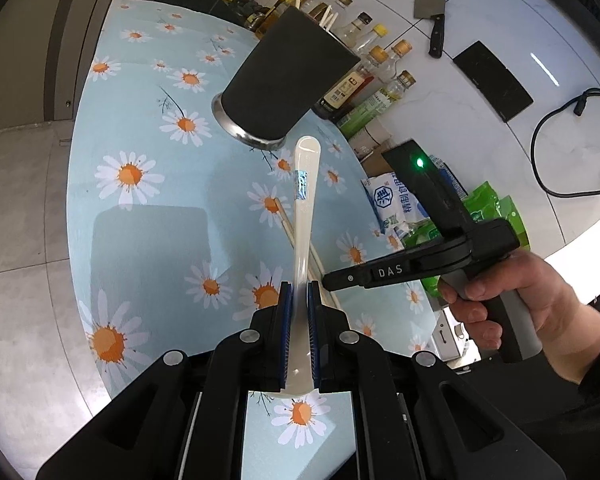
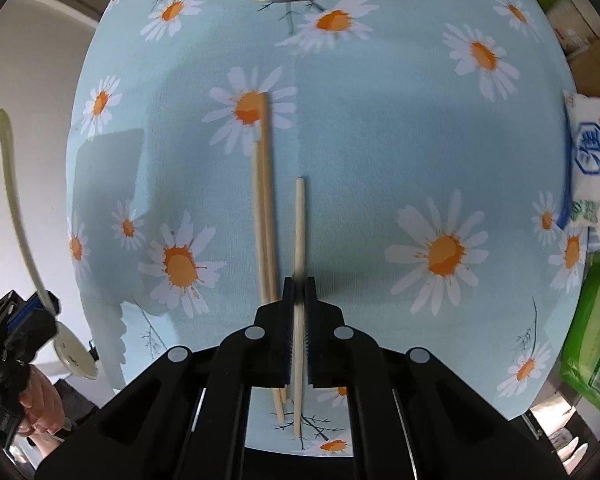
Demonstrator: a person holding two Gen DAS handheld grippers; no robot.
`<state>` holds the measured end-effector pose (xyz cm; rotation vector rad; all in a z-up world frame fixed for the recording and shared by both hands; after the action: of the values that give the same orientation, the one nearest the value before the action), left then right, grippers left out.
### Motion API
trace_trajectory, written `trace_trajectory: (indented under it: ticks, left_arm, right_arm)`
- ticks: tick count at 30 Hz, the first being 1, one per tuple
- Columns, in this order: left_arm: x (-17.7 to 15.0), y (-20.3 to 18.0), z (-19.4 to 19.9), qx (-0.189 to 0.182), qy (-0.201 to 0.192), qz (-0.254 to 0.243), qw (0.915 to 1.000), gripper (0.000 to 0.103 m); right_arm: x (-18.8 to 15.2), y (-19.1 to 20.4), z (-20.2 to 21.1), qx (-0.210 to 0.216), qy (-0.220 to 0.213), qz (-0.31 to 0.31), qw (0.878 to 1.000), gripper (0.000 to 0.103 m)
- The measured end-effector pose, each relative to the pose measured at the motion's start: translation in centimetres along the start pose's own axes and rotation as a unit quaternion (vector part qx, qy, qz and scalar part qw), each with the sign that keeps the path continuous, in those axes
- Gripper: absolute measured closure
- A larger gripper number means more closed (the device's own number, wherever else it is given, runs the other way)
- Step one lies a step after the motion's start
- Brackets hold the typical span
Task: Organize utensils
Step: 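Grasp a wooden chopstick with the right gripper while the left gripper lifts the spoon, then carry spoon and chopstick over the black holder and lower them in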
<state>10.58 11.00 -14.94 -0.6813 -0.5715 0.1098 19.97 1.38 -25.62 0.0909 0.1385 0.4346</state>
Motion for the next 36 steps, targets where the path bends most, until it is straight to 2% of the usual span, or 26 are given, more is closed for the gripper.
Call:
trace_trajectory:
  ticks: [3, 5, 8, 10, 13, 17, 24, 31, 36]
  left_arm:
    - [0.5, 0.0, 0.3, 0.003, -0.004, -0.001, 1.0000, 0.096]
    - [1.0, -0.1, 0.4, 0.005, -0.007, -0.002, 1.0000, 0.096]
    - [1.9, -0.4, 0.6, 0.011, -0.014, -0.002, 0.9998, 0.096]
    - [2.6, -0.8, 0.6, 0.014, -0.021, -0.007, 0.9996, 0.096]
    - [3.7, -1.6, 0.7, 0.017, -0.038, -0.014, 0.9990, 0.096]
    - [5.4, -2.7, 1.4, 0.022, -0.067, -0.023, 0.9972, 0.096]
    - [10.1, -5.4, 3.4, 0.022, -0.140, -0.050, 0.9887, 0.096]
    - [13.6, -8.2, 3.9, 0.027, -0.184, -0.079, 0.9794, 0.096]
    - [15.8, -9.8, 3.8, 0.024, -0.205, -0.097, 0.9737, 0.096]
  right_arm:
    - [-0.3, -1.2, 0.7, 0.022, -0.012, -0.002, 1.000, 0.098]
    - [-0.3, -1.5, 2.1, 0.032, -0.036, 0.007, 0.999, 0.098]
    - [-0.2, -1.2, 4.9, 0.078, -0.094, 0.035, 0.992, 0.098]
    - [-0.1, -0.9, 6.5, 0.086, -0.129, 0.049, 0.987, 0.098]
    - [-0.3, -0.6, 9.5, 0.131, -0.180, 0.063, 0.973, 0.098]
    - [-0.1, -0.5, 12.5, 0.163, -0.233, 0.078, 0.956, 0.098]
    - [1.6, -0.4, 18.3, 0.226, -0.317, 0.087, 0.917, 0.097]
    - [3.2, -1.2, 22.4, 0.250, -0.368, 0.082, 0.892, 0.097]
    - [4.2, -1.8, 24.6, 0.251, -0.404, 0.087, 0.875, 0.097]
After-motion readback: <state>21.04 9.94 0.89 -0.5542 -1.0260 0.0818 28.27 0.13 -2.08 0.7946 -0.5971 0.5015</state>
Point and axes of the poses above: each gripper's, at about its wrist camera, not at the fingertips, and z roughly against the way its jaws point, y to its left, x to its top, the point moved 8 cm from there along -z, roughly the way its jaws point
